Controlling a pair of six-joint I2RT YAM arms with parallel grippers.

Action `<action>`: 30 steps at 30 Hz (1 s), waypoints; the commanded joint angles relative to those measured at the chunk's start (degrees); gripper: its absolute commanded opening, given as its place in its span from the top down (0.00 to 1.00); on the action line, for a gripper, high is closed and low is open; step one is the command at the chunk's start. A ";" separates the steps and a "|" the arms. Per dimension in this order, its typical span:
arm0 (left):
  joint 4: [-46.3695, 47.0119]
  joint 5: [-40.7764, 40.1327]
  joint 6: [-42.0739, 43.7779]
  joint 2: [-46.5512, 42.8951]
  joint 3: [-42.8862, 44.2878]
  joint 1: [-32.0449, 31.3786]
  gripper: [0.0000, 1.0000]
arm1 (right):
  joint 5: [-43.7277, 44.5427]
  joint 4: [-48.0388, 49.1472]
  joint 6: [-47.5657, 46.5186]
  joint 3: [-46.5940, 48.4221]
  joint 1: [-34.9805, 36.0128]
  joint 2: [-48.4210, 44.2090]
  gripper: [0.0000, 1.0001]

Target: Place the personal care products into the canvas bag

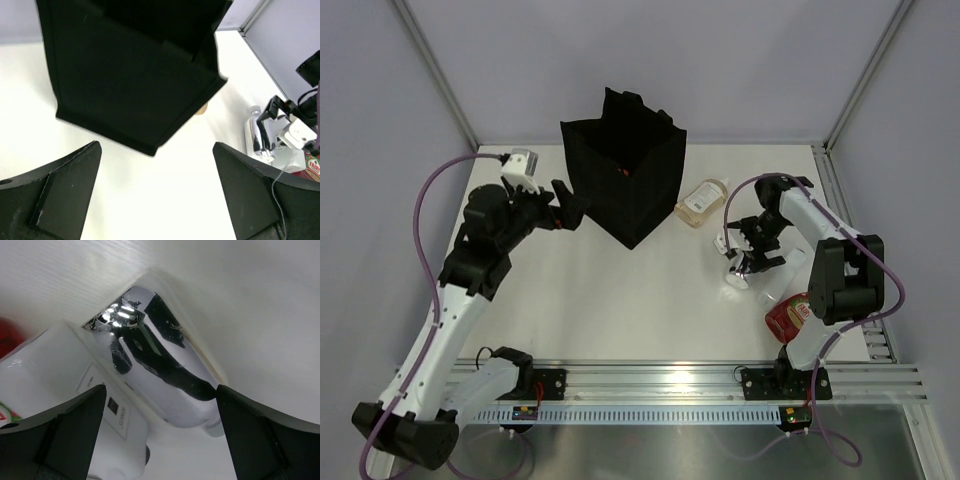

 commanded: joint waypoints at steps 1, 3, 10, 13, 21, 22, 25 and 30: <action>0.20 -5.36 -5.00 -7.24 -6.51 0.40 0.01 | 6.46 6.40 -9.07 -2.20 2.75 2.84 0.00; 0.11 -7.38 -6.67 -10.05 -9.33 0.49 0.01 | 7.61 9.12 -7.49 -3.69 3.55 3.72 0.01; 3.97 -8.98 -13.35 -18.50 -19.54 0.49 0.01 | 9.46 14.14 -3.88 -6.86 5.05 5.83 0.00; 5.55 -8.63 -14.32 -19.12 -21.91 0.49 0.01 | 8.23 14.84 -1.16 -6.34 5.57 6.09 0.01; 11.35 -5.29 -17.66 -17.28 -25.96 0.49 0.01 | 4.45 15.20 10.62 -3.79 7.42 7.76 0.10; 11.62 -4.94 -17.93 -16.93 -26.22 0.49 0.01 | 4.27 14.76 11.06 -3.53 7.34 7.94 0.26; 12.41 -3.80 -18.72 -16.14 -26.75 0.49 0.01 | 3.13 13.18 14.04 -1.86 7.42 8.64 0.63; 14.08 -2.12 -20.13 -16.39 -27.89 0.49 0.01 | -1.33 11.69 22.03 1.47 6.98 8.64 0.88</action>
